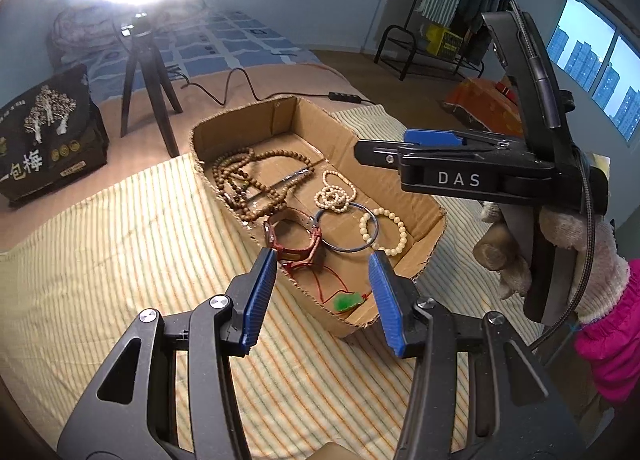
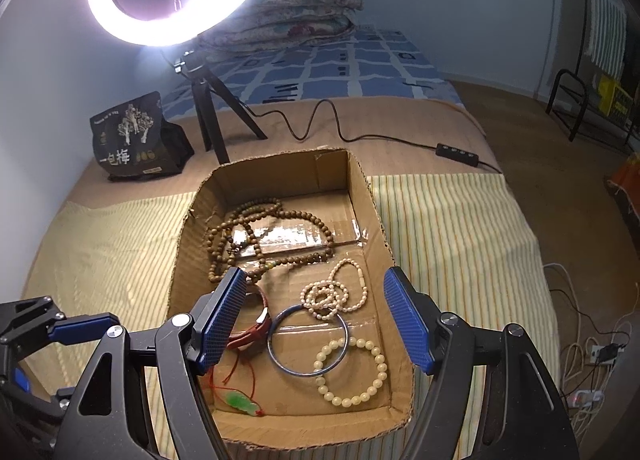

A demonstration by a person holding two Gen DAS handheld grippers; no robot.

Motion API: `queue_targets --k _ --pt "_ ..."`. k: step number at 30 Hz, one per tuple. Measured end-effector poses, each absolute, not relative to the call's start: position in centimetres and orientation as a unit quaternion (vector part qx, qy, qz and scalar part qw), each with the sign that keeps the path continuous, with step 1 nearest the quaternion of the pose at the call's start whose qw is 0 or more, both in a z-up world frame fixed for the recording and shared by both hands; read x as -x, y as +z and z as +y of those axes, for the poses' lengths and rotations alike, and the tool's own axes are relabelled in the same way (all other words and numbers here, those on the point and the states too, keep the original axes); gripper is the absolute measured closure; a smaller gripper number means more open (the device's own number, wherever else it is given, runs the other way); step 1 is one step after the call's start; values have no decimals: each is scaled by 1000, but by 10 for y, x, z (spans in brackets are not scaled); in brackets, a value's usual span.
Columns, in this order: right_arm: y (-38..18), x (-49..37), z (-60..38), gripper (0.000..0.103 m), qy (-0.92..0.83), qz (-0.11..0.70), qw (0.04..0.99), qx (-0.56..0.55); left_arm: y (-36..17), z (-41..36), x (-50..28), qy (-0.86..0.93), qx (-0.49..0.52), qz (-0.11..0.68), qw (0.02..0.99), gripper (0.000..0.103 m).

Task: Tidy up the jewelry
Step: 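Move both open tools from the box to the loose pearls on the sheet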

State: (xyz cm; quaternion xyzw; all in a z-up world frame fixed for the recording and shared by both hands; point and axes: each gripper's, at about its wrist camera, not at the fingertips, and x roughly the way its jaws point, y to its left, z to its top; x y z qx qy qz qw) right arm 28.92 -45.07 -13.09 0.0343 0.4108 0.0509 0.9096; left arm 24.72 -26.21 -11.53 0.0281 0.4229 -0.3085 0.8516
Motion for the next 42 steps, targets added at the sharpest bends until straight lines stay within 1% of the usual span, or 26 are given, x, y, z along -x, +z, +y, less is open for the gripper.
queue_targets --k 10,15,22,23,24,25,27,28,32,34,38,39,40,41,42 --pt "-111 -266 -426 32 53 386 921 -10 -102 -211 -237 -278 -31 402 872 54" --pt "-103 -248 -404 32 78 368 927 5 -100 -167 -234 -251 -26 402 880 54" --pt "-107 -230 -365 32 121 364 923 18 -108 -105 -230 -208 -15 406 890 55" --pt "-108 -227 -358 32 130 364 922 20 -111 -98 -230 -204 -13 409 889 57" --pt "-110 -224 -351 32 140 363 921 22 -115 -88 -229 -199 -10 414 888 65" --pt "-111 -222 -346 32 147 364 920 23 -118 -82 -228 -197 -8 418 887 67" --pt "-117 -218 -333 32 166 368 914 29 -126 -69 -226 -190 -4 426 885 69" --pt "-120 -216 -326 32 174 371 912 35 -131 -65 -225 -189 -3 430 883 74" --pt "-134 -215 -303 32 200 391 897 49 -146 -56 -220 -194 6 443 875 77" --pt "-142 -216 -297 32 213 406 887 45 -154 -55 -219 -196 6 450 871 83" --pt "-154 -217 -279 32 234 419 875 66 -167 -55 -218 -205 10 460 864 83" --pt "-157 -217 -275 34 239 421 872 72 -170 -56 -218 -207 11 463 861 84" --pt "-161 -217 -271 41 245 425 868 78 -172 -58 -218 -211 13 466 859 87" --pt "-165 -217 -266 47 254 432 861 83 -175 -59 -219 -213 13 470 856 87" --pt "-170 -218 -262 49 261 439 855 88 -178 -61 -220 -214 13 474 854 87"
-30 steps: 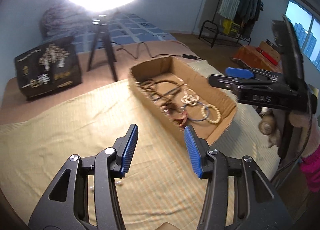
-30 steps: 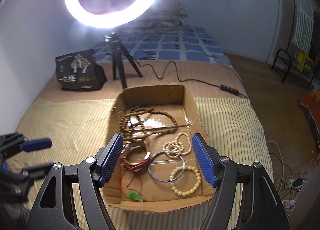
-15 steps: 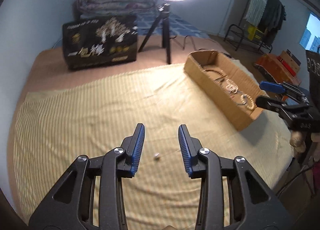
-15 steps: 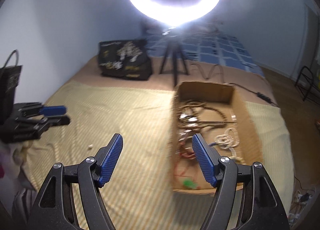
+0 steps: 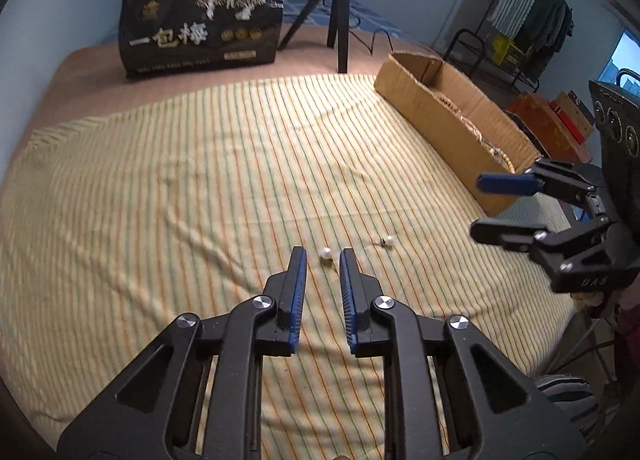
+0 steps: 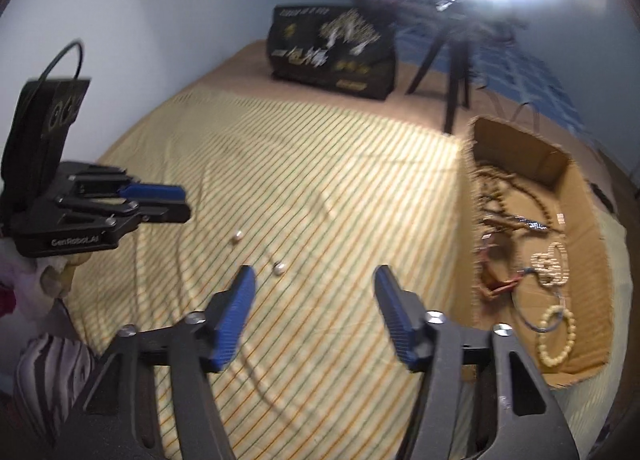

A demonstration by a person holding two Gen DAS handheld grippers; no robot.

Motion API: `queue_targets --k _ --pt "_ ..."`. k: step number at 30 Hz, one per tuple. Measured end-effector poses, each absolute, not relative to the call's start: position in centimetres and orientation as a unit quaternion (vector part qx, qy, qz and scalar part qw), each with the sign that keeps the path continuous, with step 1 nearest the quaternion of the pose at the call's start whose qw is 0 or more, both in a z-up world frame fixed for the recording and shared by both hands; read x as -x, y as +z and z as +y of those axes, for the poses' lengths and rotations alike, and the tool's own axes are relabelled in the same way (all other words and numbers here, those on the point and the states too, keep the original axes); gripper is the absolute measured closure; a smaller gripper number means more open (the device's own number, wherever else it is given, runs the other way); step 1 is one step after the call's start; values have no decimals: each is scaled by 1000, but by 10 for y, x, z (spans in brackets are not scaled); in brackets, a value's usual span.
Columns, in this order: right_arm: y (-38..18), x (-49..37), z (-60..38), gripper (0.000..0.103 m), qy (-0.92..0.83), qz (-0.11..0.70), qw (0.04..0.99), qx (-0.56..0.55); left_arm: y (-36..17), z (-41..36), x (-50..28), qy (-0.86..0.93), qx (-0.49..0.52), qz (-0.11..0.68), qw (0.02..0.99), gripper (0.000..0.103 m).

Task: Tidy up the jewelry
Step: 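Move both open tools from the box to the loose pearls on the sheet, then grasp a loose pearl with the left tool while the right tool grasps a pearl earring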

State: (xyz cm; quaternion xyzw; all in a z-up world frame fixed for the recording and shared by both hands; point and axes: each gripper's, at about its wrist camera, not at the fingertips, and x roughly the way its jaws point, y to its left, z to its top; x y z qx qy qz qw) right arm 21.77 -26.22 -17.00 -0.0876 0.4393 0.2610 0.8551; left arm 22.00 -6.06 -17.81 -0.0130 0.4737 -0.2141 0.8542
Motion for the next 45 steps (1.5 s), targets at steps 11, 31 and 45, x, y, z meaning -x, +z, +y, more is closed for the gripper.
queue_targets --k 11,31,45 --pt "-206 -230 -232 70 291 473 824 116 -205 -77 -233 -220 -12 497 840 87" --pt "-226 -243 -211 83 293 482 813 144 -224 -84 -245 -211 -16 503 838 95" --pt "-223 -240 -212 96 285 472 822 145 -221 -82 -242 -201 -20 493 846 99"
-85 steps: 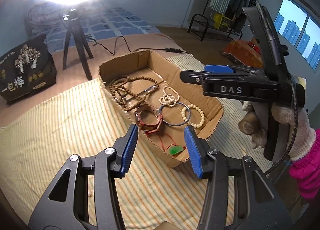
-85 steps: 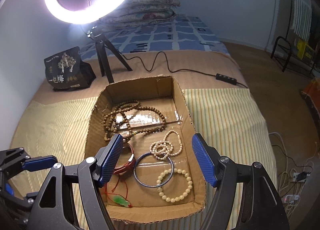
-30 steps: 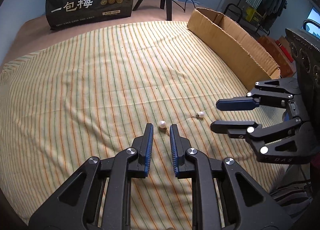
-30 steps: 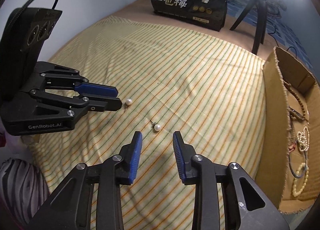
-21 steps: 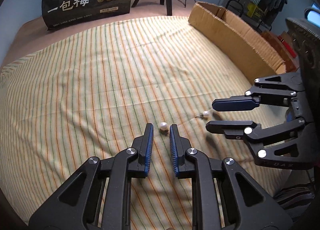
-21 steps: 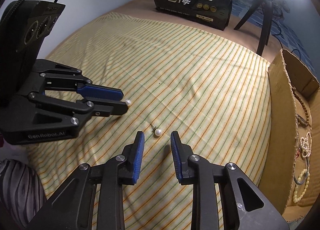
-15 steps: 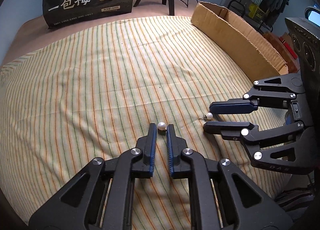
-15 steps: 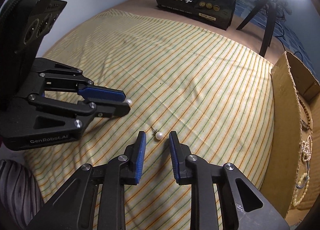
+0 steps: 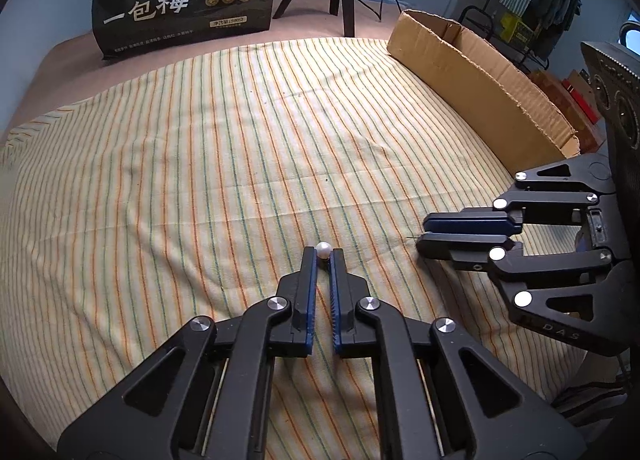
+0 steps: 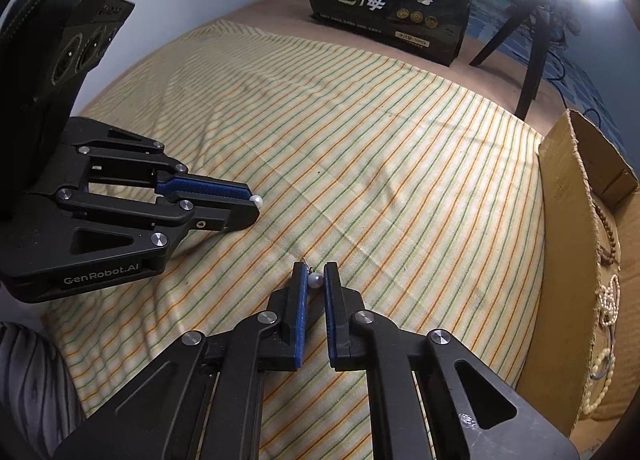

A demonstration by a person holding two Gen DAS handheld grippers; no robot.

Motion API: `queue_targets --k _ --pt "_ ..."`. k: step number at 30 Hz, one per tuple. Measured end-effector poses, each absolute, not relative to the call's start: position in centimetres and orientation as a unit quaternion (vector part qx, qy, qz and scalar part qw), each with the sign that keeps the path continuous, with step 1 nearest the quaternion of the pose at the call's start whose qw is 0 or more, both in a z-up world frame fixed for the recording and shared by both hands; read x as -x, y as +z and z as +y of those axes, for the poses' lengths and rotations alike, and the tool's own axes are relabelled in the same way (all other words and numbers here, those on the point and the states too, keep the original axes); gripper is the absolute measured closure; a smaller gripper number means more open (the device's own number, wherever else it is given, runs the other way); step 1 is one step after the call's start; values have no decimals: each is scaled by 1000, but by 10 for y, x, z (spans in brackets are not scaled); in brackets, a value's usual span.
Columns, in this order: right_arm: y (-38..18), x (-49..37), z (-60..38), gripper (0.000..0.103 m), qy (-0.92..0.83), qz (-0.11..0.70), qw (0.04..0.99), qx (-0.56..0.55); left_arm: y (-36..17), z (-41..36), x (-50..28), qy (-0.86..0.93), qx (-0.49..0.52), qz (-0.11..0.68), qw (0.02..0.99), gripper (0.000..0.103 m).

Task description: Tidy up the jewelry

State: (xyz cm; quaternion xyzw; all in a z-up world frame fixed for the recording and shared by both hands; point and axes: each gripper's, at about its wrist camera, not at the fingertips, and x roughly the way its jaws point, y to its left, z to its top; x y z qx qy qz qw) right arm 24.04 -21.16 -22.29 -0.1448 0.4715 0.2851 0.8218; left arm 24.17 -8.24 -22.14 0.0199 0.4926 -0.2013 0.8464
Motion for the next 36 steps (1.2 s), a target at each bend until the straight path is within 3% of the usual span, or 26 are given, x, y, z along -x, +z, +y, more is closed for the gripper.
queue_targets --k 36 --pt "-196 -224 -233 96 270 439 847 132 -213 -93 -238 -190 -59 464 863 101"
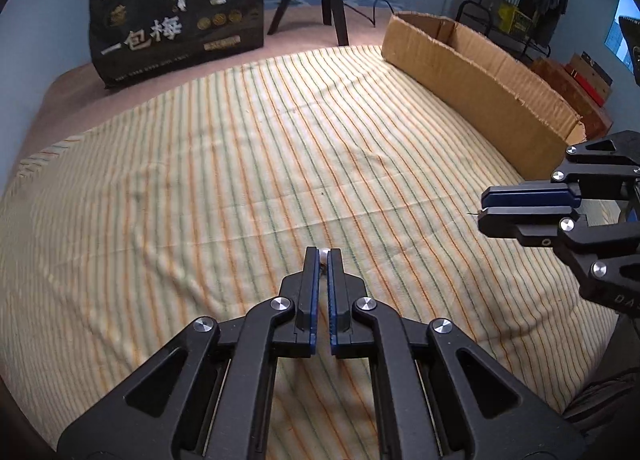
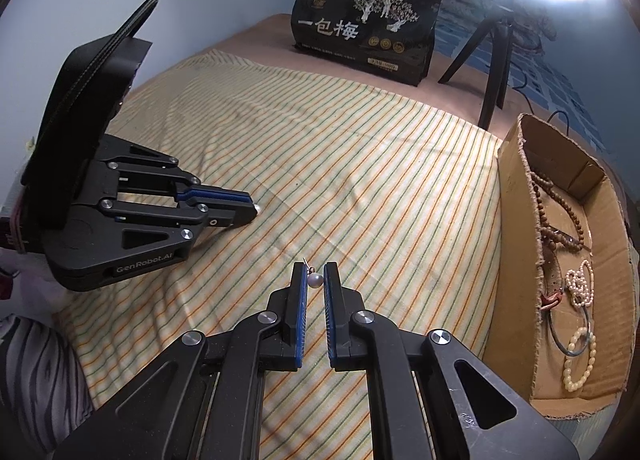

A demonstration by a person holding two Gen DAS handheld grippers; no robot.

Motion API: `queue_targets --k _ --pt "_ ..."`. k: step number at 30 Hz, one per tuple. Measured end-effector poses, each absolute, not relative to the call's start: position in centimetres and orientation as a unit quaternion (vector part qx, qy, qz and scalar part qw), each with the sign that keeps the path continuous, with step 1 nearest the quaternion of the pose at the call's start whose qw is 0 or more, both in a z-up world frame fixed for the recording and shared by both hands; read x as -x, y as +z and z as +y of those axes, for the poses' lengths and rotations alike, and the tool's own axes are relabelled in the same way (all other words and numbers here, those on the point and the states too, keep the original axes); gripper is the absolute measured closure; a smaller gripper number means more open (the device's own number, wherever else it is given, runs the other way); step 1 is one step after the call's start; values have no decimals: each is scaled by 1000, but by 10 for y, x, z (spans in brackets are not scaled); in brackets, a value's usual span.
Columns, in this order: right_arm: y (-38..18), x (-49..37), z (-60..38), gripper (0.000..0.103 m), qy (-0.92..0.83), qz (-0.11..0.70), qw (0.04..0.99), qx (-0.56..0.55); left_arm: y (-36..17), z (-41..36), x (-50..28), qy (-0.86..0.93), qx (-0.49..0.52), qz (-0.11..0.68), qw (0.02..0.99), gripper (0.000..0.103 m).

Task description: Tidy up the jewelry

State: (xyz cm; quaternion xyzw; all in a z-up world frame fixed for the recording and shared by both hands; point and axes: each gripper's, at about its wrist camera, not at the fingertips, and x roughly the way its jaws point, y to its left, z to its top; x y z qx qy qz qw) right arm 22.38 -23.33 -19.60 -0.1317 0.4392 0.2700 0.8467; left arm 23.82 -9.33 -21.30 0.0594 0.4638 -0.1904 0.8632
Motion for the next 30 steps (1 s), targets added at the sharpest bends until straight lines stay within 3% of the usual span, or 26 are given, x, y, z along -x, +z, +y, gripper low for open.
queue_targets --k 9,18,20,22,23,28,29,30 --pt "-171 -216 -252 96 260 415 866 106 -173 -66 -231 -184 -32 426 885 101" --pt "-166 -211 -266 96 249 415 870 96 -197 -91 -235 -206 -63 465 859 100" --pt "-168 -210 -268 96 249 417 869 95 -204 -97 -239 -206 -68 473 854 94" --pt "-169 -210 -270 96 249 419 868 95 -209 -100 -243 -200 -71 476 853 66" --pt "-169 -209 -271 96 250 420 867 94 -210 -101 -243 -199 -72 471 856 66" --pt "-170 -208 -273 96 247 421 868 96 -213 -105 -245 -197 -82 461 862 68" --pt "-170 -209 -273 96 246 421 868 97 -214 -107 -244 -200 -88 458 862 74" --pt "-170 -209 -273 96 245 421 868 96 -216 -108 -244 -201 -94 458 861 90"
